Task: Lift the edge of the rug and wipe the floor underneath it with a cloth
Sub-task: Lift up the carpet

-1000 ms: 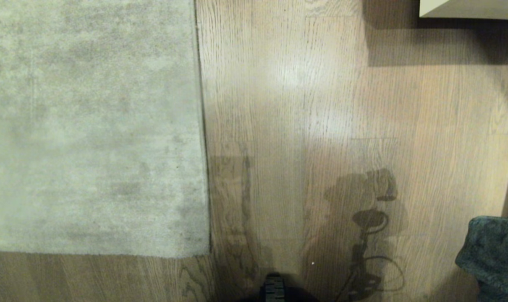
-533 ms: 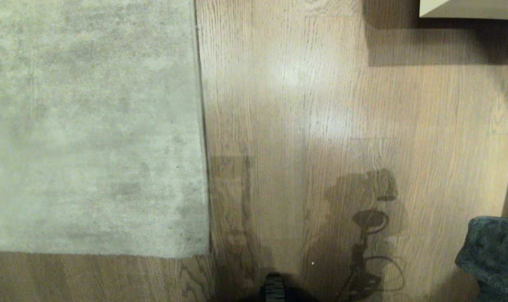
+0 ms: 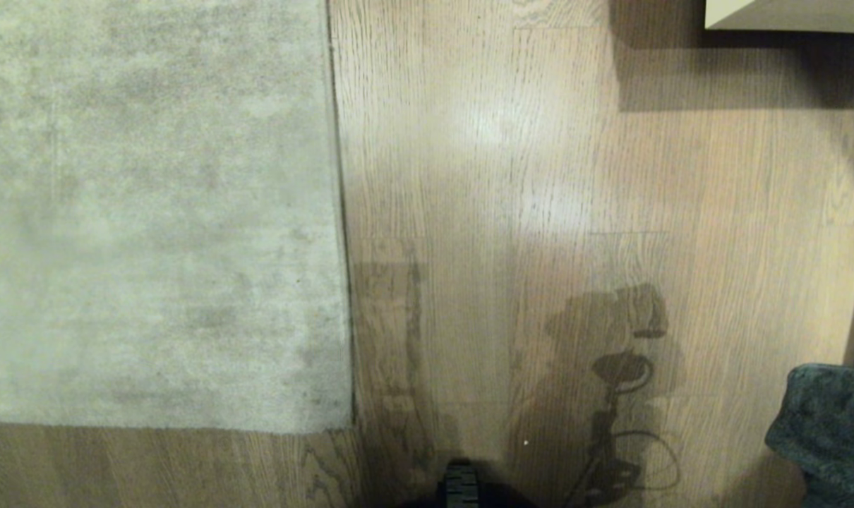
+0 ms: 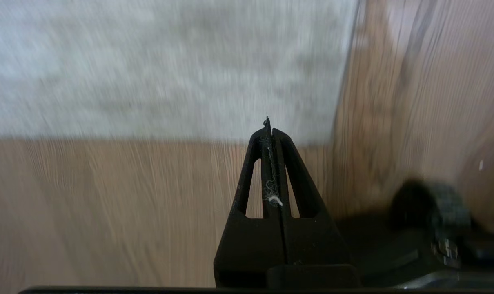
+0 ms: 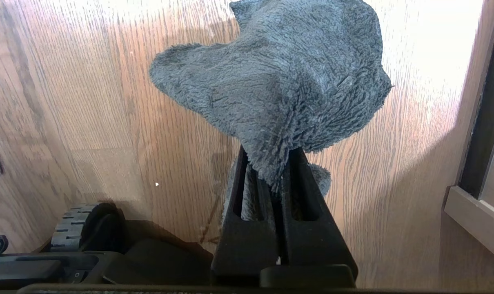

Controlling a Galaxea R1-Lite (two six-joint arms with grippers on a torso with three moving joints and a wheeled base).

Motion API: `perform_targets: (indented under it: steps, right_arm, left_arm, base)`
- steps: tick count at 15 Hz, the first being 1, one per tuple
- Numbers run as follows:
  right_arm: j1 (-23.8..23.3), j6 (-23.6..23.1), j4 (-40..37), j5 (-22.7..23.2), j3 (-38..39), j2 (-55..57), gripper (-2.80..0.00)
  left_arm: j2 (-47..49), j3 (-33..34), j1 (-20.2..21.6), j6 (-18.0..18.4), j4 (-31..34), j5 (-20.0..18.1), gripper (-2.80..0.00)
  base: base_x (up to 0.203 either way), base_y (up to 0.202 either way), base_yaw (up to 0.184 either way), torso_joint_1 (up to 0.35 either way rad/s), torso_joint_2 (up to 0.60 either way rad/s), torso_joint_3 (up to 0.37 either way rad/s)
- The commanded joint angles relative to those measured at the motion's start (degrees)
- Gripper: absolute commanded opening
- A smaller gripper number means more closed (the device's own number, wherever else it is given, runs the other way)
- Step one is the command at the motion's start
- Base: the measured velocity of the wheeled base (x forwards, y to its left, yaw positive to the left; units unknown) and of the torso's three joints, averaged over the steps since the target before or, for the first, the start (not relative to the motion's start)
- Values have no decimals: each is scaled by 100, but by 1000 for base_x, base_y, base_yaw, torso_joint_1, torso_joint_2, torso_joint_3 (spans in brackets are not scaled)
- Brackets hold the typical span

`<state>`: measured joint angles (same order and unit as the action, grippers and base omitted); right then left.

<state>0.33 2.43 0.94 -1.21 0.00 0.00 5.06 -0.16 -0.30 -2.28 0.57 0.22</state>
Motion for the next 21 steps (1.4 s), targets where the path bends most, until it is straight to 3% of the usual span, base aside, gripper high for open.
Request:
perform_targets:
  steps: [1,6,13,16,17,18,21]
  right_arm:
    - [2,3,3,-2,0,9,-280]
    - [2,3,3,-2,0,9,-280]
    - [2,3,3,-2,0,9,-280]
    - [2,3,3,-2,0,9,-280]
    - [2,3,3,-2,0,9,-280]
    - [2,3,3,-2,0,9,-280]
    - [2,3,3,-2,0,9,-280]
  left_arm:
    - [861,-1,-142,2,8,5,-280]
    - [1924,-41,-1107,8,14,7,-280]
    - [4818,-1064,-1541,8,83,-108,-280]
    - [6034,-1413,-1732,14,-12,116,-280]
    - [6471,-1516,-1784,9,-147,287,-123]
    - [6900,-1588,-1844,3,-351,502,0]
    - [8417,-1722,-2087,-6,-1616,1396,0]
  base:
    - [0,0,0,0,0,0]
    - [0,0,0,0,0,0]
    - [0,0,0,0,0,0]
    - [0,0,0,0,0,0]
    - [0,0,0,0,0,0]
    - [0,0,0,0,0,0]
    - [0,0,0,0,0,0]
